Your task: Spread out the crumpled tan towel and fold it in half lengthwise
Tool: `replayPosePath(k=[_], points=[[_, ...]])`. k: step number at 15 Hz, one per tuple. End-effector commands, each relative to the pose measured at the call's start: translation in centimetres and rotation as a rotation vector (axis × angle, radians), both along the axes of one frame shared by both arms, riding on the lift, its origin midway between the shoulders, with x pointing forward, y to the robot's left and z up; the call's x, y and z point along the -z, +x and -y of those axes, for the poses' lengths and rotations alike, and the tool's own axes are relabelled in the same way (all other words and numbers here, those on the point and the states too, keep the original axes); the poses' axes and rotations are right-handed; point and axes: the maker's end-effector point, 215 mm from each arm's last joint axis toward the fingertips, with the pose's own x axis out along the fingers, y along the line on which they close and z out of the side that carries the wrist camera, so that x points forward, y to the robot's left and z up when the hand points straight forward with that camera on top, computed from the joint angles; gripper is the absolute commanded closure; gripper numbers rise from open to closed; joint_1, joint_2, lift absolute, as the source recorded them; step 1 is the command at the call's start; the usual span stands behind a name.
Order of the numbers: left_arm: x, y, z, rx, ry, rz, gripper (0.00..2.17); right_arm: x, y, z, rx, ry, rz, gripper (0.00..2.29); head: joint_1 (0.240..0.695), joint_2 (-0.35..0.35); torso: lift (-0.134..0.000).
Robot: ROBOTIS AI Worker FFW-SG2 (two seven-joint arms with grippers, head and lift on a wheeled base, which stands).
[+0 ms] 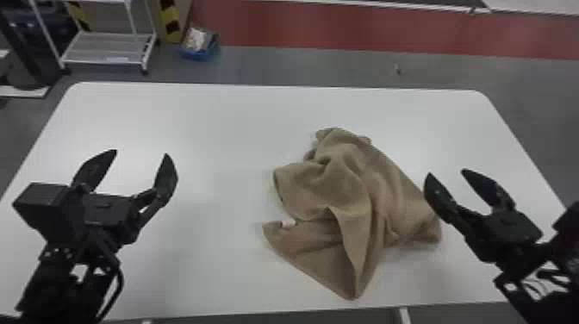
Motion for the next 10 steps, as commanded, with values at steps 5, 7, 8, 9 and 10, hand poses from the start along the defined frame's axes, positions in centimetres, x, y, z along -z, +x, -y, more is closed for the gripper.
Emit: replayPosePath(k=[5,7,8,9,10], points=[[1.0,0.1,1.3,0.028,-0.003,-0.024,0.14,5.1,-4.1,0.8,-0.115,-0.036,-0.155,0.29,0.695,-0.128,-0.125],[1.7,0.1,1.7,0.037,-0.002,-0.050,0.14,6.2,-5.1,0.4,-0.149,-0.046,-0.183,0.29,0.695,-0.136,-0.125],[2.4,0.1,2.1,0.048,-0.001,-0.076,0.15,6.2,-5.3,0.2,-0.156,-0.041,-0.182,0.29,0.695,-0.144,-0.125],[3.3,-0.3,3.3,0.083,-0.015,-0.113,0.15,6.4,-5.4,0.3,-0.152,-0.040,-0.182,0.29,0.695,-0.147,-0.125],[4.1,-0.8,4.5,0.125,-0.040,-0.152,0.16,6.6,-5.4,0.3,-0.147,-0.038,-0.181,0.29,0.695,-0.151,-0.125]])
